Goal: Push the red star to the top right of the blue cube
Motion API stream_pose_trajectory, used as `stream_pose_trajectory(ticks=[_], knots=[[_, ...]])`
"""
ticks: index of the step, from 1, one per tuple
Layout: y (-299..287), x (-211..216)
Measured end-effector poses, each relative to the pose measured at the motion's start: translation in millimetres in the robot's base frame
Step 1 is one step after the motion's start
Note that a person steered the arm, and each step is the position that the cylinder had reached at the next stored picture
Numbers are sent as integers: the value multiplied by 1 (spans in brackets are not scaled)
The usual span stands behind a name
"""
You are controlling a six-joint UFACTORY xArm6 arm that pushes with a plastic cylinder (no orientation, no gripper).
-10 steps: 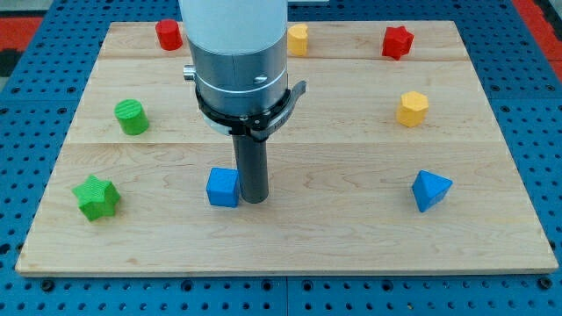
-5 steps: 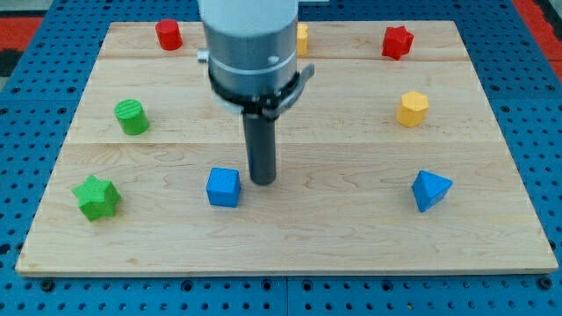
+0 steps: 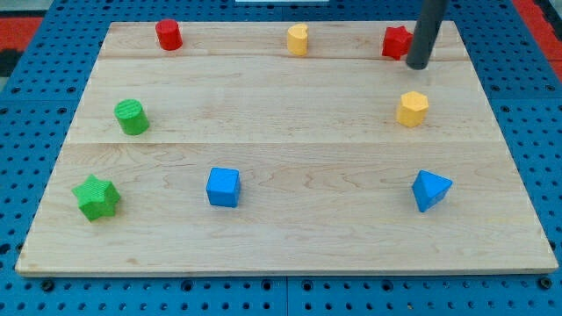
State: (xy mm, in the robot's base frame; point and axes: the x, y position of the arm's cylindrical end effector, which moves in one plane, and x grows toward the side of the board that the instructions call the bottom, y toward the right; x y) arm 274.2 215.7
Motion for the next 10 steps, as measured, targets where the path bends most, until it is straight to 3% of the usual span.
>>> stream_pose_trajectory(ticks=[1, 2, 3, 7, 9, 10], knots=[[15, -48], [-48, -44], [-115, -3], [-191, 150], [-159, 181], [-204, 194]])
